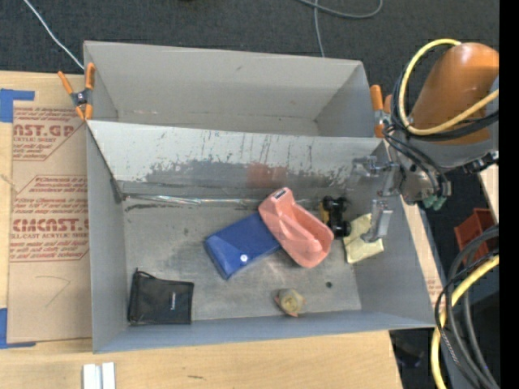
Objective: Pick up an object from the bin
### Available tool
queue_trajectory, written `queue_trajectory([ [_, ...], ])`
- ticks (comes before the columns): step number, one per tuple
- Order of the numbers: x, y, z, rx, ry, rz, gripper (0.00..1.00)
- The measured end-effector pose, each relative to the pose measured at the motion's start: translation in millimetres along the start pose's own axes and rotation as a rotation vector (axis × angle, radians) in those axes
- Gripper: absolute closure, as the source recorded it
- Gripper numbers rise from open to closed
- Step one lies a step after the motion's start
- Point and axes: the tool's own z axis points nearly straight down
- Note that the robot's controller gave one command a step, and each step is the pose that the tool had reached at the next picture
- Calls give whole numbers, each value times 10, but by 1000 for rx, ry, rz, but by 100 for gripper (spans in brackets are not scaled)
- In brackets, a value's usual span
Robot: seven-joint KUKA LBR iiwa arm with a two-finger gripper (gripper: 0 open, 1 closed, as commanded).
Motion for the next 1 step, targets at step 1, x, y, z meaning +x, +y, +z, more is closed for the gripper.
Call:
queue_trajectory([
  [1,-15,8,-50,1,-8,-2,0],
])
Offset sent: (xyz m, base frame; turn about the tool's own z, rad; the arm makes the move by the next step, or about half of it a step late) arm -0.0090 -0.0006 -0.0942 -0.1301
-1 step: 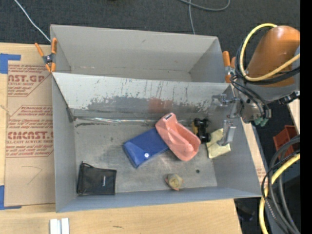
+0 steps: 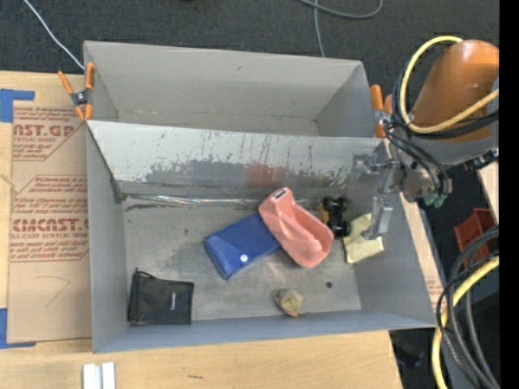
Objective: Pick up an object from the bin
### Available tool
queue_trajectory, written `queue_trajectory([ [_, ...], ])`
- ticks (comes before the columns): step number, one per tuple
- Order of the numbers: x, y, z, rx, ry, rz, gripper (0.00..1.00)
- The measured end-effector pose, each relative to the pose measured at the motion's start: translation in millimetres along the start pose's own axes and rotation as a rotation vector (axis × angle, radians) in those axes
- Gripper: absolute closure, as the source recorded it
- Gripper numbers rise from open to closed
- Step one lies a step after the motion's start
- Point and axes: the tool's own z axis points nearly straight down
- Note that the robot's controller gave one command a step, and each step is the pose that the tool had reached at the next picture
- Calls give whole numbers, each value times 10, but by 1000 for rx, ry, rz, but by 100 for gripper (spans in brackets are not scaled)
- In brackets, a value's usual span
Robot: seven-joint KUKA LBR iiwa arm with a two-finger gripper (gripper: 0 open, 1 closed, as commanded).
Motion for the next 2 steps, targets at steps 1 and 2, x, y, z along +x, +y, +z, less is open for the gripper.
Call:
queue_trajectory([
  [1,87,-4,908,0,2,-119,0],
  [2,177,9,966,-2,-2,76,100],
])
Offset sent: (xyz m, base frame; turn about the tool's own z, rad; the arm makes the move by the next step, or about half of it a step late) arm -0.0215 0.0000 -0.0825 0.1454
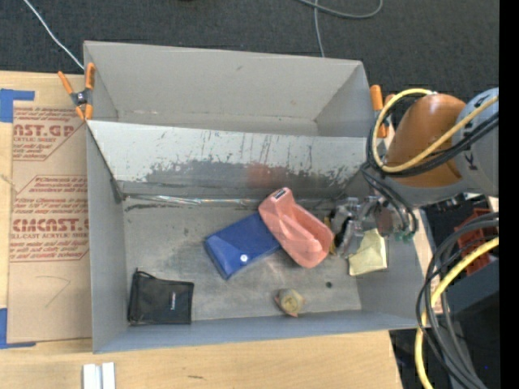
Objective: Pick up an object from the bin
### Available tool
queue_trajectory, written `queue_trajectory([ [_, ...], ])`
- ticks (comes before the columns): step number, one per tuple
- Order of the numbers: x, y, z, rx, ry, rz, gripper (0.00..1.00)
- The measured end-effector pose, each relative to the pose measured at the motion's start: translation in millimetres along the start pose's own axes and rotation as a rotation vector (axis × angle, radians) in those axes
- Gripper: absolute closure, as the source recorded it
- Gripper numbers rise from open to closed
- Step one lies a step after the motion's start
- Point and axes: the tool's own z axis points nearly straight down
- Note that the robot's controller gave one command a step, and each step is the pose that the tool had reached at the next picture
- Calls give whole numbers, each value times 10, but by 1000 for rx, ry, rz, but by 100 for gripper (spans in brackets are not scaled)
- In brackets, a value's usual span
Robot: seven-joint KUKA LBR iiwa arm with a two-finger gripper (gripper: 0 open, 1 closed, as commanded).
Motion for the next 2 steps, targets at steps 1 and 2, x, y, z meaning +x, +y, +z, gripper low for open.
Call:
queue_trajectory([
  [1,32,-1,-143,1,-1,69,100],
  [2,19,176,-234,1,0,104,100],
])
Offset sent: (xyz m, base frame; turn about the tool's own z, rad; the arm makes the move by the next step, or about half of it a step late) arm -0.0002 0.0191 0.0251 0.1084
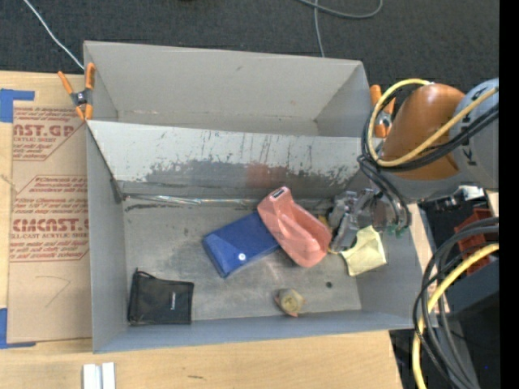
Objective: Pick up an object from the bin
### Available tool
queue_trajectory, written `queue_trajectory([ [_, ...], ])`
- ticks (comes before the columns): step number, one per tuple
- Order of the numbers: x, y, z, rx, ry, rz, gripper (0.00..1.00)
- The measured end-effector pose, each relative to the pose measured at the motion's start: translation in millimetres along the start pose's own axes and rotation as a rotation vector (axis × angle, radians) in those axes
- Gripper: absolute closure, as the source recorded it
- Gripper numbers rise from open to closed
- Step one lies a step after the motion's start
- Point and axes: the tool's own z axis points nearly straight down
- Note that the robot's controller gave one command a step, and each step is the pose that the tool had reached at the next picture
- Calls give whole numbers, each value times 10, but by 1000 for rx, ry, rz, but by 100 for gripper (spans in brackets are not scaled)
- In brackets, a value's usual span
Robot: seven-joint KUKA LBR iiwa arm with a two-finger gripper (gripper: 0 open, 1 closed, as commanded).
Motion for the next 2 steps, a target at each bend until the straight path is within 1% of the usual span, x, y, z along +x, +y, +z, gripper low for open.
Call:
queue_trajectory([
  [1,-48,-9,-450,-1,-7,54,100],
  [2,22,117,-703,-1,-5,82,100],
])
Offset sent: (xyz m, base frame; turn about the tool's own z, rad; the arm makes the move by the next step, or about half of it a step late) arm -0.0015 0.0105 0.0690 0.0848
